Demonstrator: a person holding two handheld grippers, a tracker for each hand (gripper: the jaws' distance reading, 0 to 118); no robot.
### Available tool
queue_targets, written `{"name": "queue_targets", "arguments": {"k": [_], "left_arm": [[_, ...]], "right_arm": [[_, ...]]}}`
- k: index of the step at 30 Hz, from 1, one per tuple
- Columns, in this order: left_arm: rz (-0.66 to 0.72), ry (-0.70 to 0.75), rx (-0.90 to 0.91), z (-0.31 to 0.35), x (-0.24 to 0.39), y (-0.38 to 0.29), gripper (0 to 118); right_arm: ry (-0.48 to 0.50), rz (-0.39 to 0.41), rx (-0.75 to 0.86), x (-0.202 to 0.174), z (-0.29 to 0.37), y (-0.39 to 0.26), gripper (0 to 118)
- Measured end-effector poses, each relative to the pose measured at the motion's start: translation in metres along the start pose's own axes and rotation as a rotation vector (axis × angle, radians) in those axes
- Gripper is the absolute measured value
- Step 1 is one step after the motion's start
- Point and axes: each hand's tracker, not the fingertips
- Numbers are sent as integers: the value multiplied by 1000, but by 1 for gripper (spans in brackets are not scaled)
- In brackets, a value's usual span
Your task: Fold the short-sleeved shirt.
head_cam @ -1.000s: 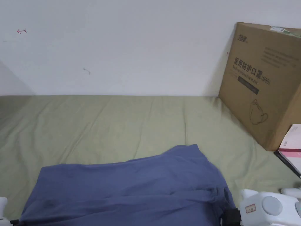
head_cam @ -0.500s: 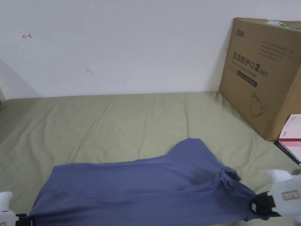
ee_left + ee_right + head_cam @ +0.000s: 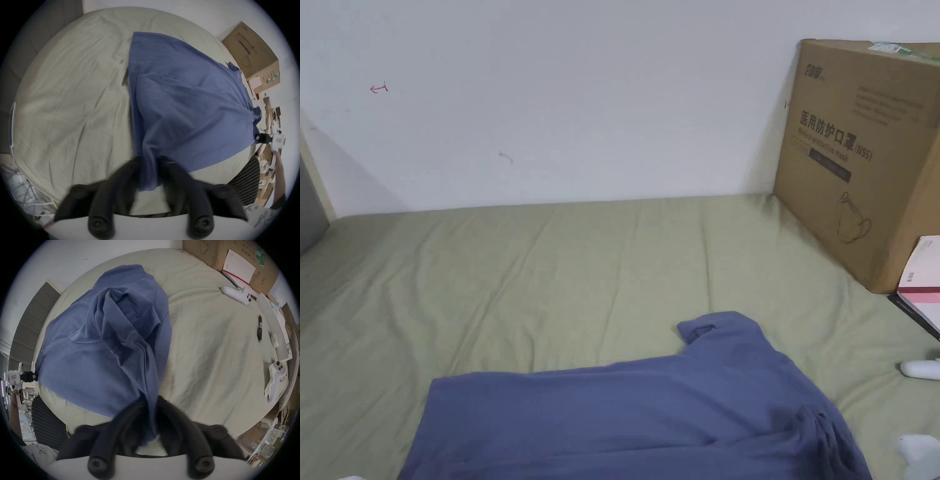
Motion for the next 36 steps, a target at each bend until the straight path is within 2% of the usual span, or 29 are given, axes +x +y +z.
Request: {"name": "queue_targets", "arguments": {"k": [1,2,3,7,11,12,13,14,15,16,17,18,20,22,24,25,29,32,33,34,36], "left_arm": [[15,-3,-6,2,-4,0,75],[25,-10,-8,-1,-14,1,94],[22,-10,2,4,-16,2,95],[6,36,58,25,-13,5,95],[20,-16,318,70,9,12,95],[8,-19,394,81,17,14,92],[-15,-29,478,93,27,16,84],[-53,-39,544,101,35,17,70],[-99,-16,617,108,47,18,42],[-144,12,675,113,59,19,20],[-198,29,729,116,71,20,2],[-245,32,771,118,83,20,0],[-295,-1,846,121,100,25,0],[-294,-4,848,117,104,46,0],[-281,-2,822,117,105,77,0],[-249,4,782,113,99,98,0],[-108,-10,430,59,52,196,0],[-18,9,264,11,16,234,0],[-21,29,244,-4,6,241,16],[-30,63,255,-17,0,244,42],[-68,132,232,-42,-7,249,107]], "right_arm": [[-10,-3,5,0,4,0,68],[-16,-9,1,0,7,0,94],[-15,-13,4,0,11,1,100],[-35,-20,34,-7,33,6,100],[36,4,240,-39,72,14,98],[70,14,296,-47,82,16,92],[123,23,377,-57,93,18,78],[172,28,471,-66,102,18,54],[209,18,560,-73,108,23,19],[244,10,619,-81,111,27,6],[274,-9,680,-89,113,32,6],[307,-23,745,-96,115,37,1],[389,-30,843,-108,117,49,1],[409,-70,917,-118,119,61,0],[486,-96,937,-121,117,79,0],[508,-96,930,-123,117,88,0],[521,-56,866,-127,106,120,0],[510,-29,801,-119,87,135,0],[503,-28,776,-118,79,136,0],[501,-27,753,-116,72,138,0],[498,-31,695,-112,56,138,0]]}}
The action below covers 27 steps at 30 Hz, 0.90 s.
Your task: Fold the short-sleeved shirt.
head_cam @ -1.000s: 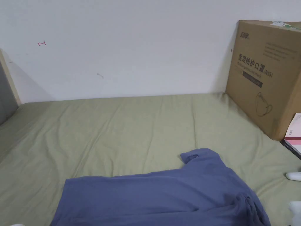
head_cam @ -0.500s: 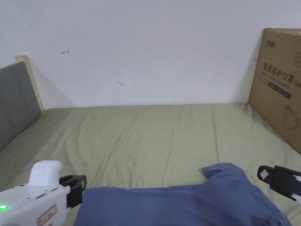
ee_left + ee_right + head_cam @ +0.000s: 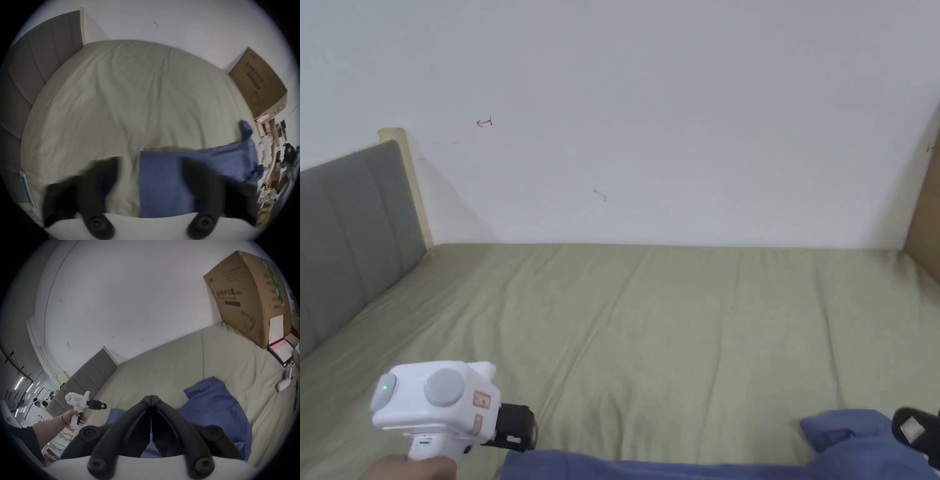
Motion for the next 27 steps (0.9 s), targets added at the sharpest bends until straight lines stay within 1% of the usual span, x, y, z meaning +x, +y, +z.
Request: {"name": "queue_targets", "arguments": {"k": [1,2,5,7,8,11,12,13,14,15,16,17,18,19,20,21,22,23,24,25,26,27], "left_arm": [[-8,-6,-9,-10,-3,-1,108],[-5,-28,-15,-16,2,-7,106],[-9,-59,-100,-49,1,-15,106],[-73,-3,-147,-67,9,-25,110],[-118,2,-107,-69,12,-28,112],[-78,10,-103,-68,17,-30,112],[-83,25,-109,-67,21,-28,108],[-125,63,-109,-62,27,-27,101],[-161,82,-94,-57,31,-25,88],[-202,108,-65,-48,37,-26,63],[-230,95,-36,-40,42,-28,32],[-272,78,-13,-29,49,-31,9],[-299,65,-6,-23,54,-33,1],[-320,35,-16,-18,57,-34,1],[-315,53,-12,-14,62,-35,2],[-326,50,-21,-10,64,-35,2],[-333,36,-21,-5,62,-36,2],[-338,31,-3,1,63,-36,2],[-332,30,23,7,63,-36,2],[-305,24,59,14,62,-34,2],[-262,-1,81,20,56,-35,2],[-216,-32,104,26,53,-34,2]], "right_arm": [[-7,-9,-23,5,-4,-3,0],[-17,-18,-43,11,-9,-7,0],[-39,-31,-71,20,-16,-16,0],[-49,-30,-80,20,-17,-20,0],[-55,-31,-83,23,-18,-20,0],[-81,-26,-90,27,-17,-16,0],[-87,-25,-89,30,-17,-14,0],[-93,-27,-90,34,-18,-11,0],[-102,-35,-101,40,-21,-6,0],[-112,-51,-145,46,-27,-2,0],[-118,-70,-184,55,-34,2,0],[-140,-92,-208,65,-44,8,0],[-151,-113,-230,73,-52,12,0],[-150,-139,-245,78,-62,17,0],[-158,-160,-255,88,-74,25,0],[-190,-165,-271,96,-87,33,1],[-231,-157,-287,101,-99,41,10],[-269,-139,-316,108,-112,49,38],[-316,-120,-350,114,-126,55,93],[-387,-93,-387,121,-139,59,113],[-421,-63,-383,129,-150,64,114],[-469,-49,-393,153,-164,68,114]]}}
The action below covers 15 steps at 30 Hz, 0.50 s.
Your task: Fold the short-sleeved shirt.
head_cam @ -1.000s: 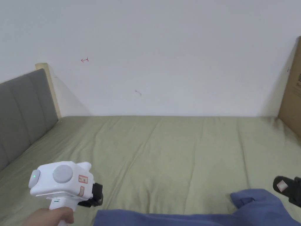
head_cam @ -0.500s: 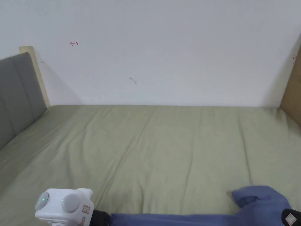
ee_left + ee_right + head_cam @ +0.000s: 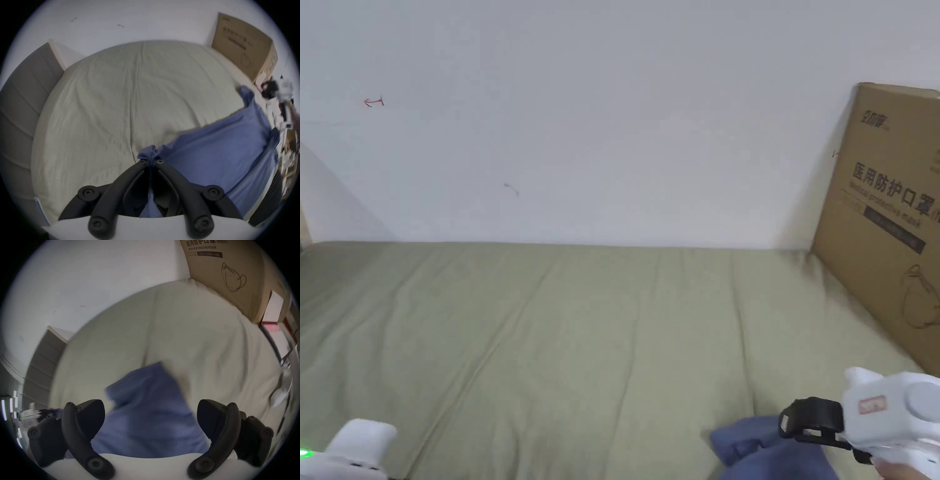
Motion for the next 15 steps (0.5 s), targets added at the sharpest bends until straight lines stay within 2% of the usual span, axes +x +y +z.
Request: {"name": "queue_targets", "arguments": {"k": [3,6,7,8,9,11,13,14,15], "left_arm": [[82,-49,32,14,-4,-4,2],[69,-46,16,17,-4,-8,2],[56,-41,6,16,-1,-10,2],[46,-33,-5,14,0,-12,2],[44,-30,-12,13,0,-12,2],[58,-33,-25,8,-1,-14,2],[95,-41,-6,8,-3,-17,2],[127,-52,6,8,-5,-18,2],[163,-58,1,4,-8,-18,2]], "right_arm": [[-127,17,-79,11,-29,8,114],[-98,10,-194,20,-52,-6,109],[-105,41,-208,17,-54,-11,108],[-162,139,-164,7,-47,-19,107],[-170,189,-146,0,-43,-21,101],[-165,219,-141,-11,-37,-26,81],[-122,222,-121,-17,-29,-28,39],[-112,230,-121,-17,-26,-28,11],[-85,233,-130,-16,-25,-27,3]]}}
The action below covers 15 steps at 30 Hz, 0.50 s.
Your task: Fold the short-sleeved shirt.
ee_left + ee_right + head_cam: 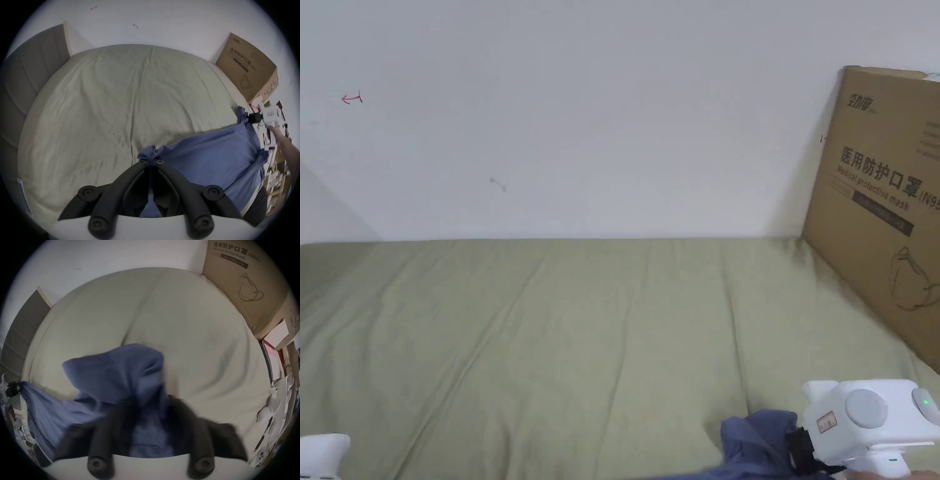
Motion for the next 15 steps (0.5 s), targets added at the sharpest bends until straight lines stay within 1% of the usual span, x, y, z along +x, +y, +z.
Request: {"name": "queue_targets", "arguments": {"k": [1,3,5,7,8,10,13,15], "left_arm": [[41,-7,-3,-1,-2,-1,2],[98,-23,3,0,-5,-3,2],[110,-16,24,0,-6,-1,2],[119,-14,89,6,-5,0,2],[124,-23,120,7,-5,2,2],[131,-27,175,15,-3,5,2],[130,-33,286,32,2,9,2],[122,-64,306,46,4,12,2]], "right_arm": [[26,-18,-14,0,4,-1,3],[74,-94,11,9,15,0,3],[110,-191,100,22,33,-1,3],[166,-283,209,30,54,-3,3],[193,-305,260,32,66,-4,3],[200,-302,328,33,85,-8,3],[159,-270,426,28,115,-17,3],[165,-240,458,28,133,-25,3]]}}
